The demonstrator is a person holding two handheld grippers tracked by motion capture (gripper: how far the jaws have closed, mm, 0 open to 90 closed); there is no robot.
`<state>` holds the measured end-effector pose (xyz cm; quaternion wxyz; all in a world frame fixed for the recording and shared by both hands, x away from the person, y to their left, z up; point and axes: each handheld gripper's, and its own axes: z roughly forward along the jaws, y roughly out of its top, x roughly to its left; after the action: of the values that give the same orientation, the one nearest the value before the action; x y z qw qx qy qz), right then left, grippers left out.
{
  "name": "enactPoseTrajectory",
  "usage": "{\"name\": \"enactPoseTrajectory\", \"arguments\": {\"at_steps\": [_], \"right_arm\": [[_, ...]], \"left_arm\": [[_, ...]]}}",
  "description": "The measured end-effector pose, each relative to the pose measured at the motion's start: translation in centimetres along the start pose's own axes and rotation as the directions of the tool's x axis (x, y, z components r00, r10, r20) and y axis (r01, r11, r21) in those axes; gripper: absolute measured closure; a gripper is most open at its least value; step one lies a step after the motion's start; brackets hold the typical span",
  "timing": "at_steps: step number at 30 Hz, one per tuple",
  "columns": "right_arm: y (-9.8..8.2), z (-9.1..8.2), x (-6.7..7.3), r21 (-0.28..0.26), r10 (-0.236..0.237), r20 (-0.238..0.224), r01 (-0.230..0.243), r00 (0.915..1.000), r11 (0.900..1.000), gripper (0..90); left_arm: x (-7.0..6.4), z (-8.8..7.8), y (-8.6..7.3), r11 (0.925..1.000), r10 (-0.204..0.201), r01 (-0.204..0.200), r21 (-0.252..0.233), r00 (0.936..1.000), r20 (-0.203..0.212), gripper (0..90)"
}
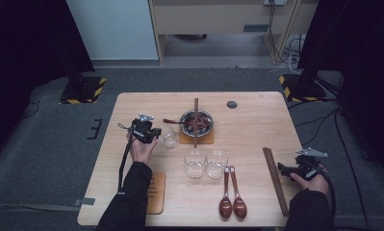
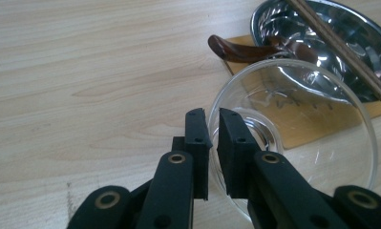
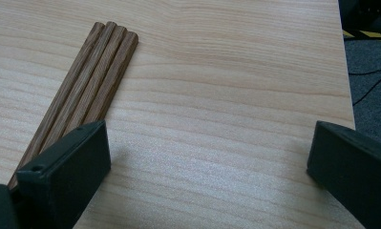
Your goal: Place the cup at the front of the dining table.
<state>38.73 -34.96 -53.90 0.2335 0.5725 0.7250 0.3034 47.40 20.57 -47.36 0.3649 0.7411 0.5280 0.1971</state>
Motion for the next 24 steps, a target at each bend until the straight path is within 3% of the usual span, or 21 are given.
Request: {"name": "enactPoseTrajectory", "arguments": {"at_steps": [13,24], "right_arm": [[0.0,0.0,0.0,0.0,-0.007,0.0,0.007,1.0,1.0,0.7],[0.0,0.1,0.0,0.0,-0.006,-0.001,0.006,1.0,1.0,0.5]], "left_arm": [[-0.4,1.1,0.0,0.9976,-0.007,0.006,-0.069,1.0,-0.005,80.2],[-0.8,1.8,0.1,0.9963,0.006,-0.007,-0.086,0.9999,-0.01,79.9]]}}
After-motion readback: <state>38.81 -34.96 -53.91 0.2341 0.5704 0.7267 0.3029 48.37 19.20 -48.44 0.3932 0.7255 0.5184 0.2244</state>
